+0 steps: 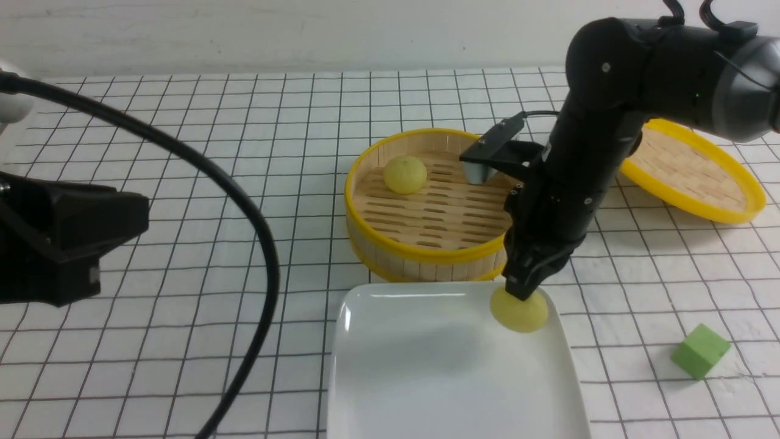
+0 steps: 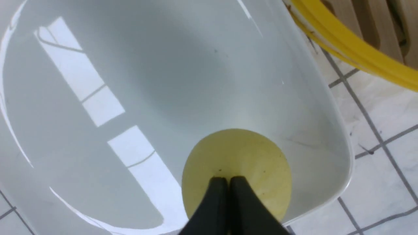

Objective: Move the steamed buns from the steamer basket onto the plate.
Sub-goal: Use the right arm to put the steamed stuffed bun into the plate

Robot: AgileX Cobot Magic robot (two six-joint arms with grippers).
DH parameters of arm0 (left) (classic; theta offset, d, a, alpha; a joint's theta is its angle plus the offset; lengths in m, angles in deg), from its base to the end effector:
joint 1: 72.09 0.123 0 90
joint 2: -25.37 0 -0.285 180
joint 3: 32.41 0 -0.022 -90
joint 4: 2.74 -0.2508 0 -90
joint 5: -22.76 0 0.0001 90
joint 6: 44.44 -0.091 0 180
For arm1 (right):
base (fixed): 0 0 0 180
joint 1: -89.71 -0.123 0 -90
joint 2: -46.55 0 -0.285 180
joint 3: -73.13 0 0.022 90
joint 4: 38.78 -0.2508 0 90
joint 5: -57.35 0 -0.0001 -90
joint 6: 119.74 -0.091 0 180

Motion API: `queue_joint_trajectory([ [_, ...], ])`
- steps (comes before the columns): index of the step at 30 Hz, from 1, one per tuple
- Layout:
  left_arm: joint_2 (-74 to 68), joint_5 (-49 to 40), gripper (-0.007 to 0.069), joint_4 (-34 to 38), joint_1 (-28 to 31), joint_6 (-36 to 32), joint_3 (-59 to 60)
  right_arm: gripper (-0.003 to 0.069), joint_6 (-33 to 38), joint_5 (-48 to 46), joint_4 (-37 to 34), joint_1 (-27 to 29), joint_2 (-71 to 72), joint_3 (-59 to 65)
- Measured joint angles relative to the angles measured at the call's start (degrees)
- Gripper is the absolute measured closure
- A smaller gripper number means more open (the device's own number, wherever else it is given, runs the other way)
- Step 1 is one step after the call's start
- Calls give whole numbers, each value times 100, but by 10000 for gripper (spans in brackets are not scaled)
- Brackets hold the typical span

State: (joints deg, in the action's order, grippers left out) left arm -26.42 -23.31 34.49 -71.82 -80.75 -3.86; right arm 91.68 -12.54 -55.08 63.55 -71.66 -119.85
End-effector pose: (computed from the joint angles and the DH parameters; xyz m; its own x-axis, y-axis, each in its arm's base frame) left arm 0.1384 -0.0390 0.3698 -0.4379 0.1312 -0.8894 0.4431 0.8923 -0.0866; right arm 0.3404 0.1939 0.2421 -0.6106 -0.7656 -0.2024 -0.7913 0.5799 0.1937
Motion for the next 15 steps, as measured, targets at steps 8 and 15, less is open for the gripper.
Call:
queue_joint_trajectory([
  [8, 0, 0, 384, 0, 0, 0, 0, 655, 0, 0, 79, 0, 0, 0],
  [15, 0, 0, 384, 0, 0, 0, 0, 653, 16, 0, 79, 0, -208, 0],
])
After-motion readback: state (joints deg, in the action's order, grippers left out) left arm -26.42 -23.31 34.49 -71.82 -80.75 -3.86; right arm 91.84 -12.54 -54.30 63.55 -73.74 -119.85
